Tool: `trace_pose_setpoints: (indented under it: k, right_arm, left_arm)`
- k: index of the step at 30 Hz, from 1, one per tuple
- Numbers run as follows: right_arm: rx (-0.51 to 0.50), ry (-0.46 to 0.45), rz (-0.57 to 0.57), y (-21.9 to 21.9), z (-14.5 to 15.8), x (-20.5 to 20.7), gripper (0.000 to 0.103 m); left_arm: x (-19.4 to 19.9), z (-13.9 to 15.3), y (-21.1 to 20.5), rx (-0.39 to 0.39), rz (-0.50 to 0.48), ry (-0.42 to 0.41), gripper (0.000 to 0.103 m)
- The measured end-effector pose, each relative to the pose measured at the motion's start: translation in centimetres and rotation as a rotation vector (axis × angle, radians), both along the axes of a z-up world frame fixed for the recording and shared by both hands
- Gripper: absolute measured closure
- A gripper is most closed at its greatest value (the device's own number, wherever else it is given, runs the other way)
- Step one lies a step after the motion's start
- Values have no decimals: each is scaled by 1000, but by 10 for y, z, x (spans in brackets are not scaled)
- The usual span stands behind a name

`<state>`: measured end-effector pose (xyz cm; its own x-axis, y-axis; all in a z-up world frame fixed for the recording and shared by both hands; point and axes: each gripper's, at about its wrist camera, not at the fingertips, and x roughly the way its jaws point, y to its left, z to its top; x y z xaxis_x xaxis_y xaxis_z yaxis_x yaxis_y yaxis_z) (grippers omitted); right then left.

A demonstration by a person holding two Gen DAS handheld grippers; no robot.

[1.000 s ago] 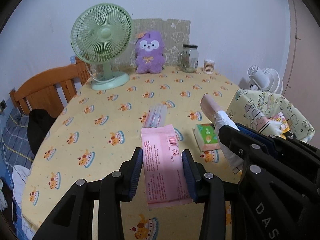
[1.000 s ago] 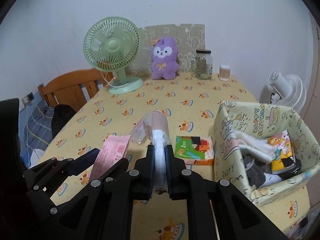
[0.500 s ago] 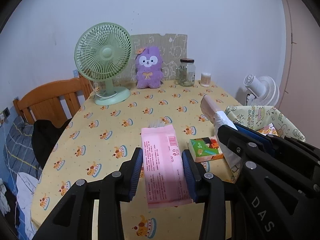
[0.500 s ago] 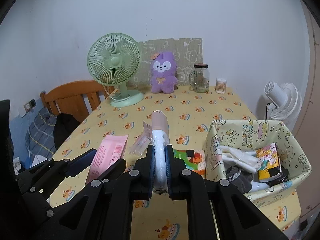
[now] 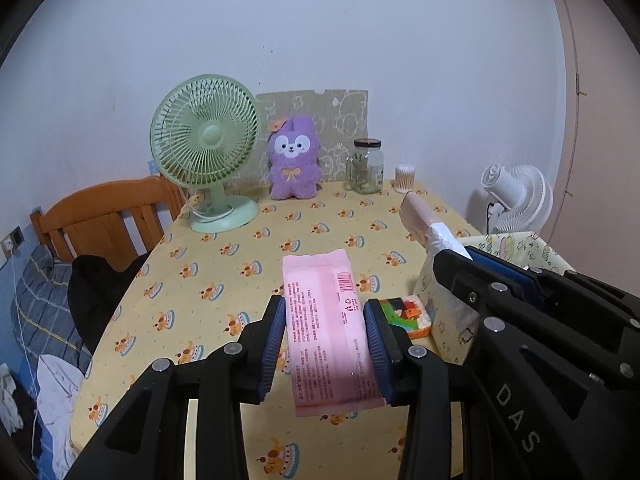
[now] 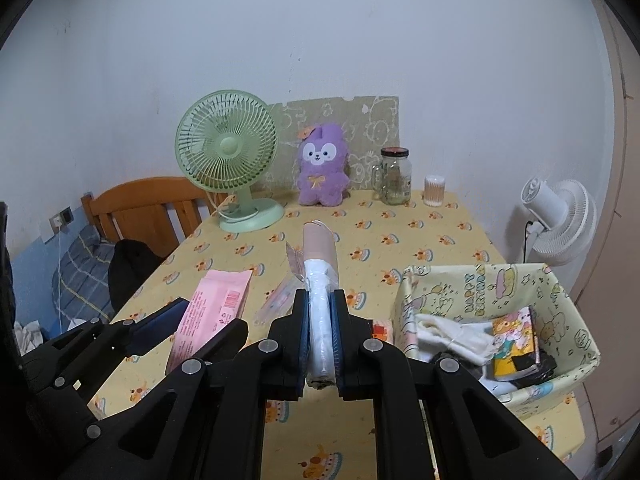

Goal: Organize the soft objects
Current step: 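Lift the pink packet and white roll and carry both over the fabric box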

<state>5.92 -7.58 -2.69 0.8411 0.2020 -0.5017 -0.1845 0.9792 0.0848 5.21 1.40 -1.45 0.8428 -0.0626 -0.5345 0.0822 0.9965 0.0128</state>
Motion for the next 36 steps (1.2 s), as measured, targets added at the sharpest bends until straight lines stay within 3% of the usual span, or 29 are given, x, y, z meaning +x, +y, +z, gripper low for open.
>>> trace_pose_setpoints:
  k: [15, 36]
  right_arm:
    - [-29, -45, -34, -35, 11, 2, 90]
    - [-27, -49, -116, -89, 3, 24, 90]
  left_arm:
    - [7, 5, -34, -24, -28, -30, 62]
    - [36, 0, -89, -5, -101, -26, 62]
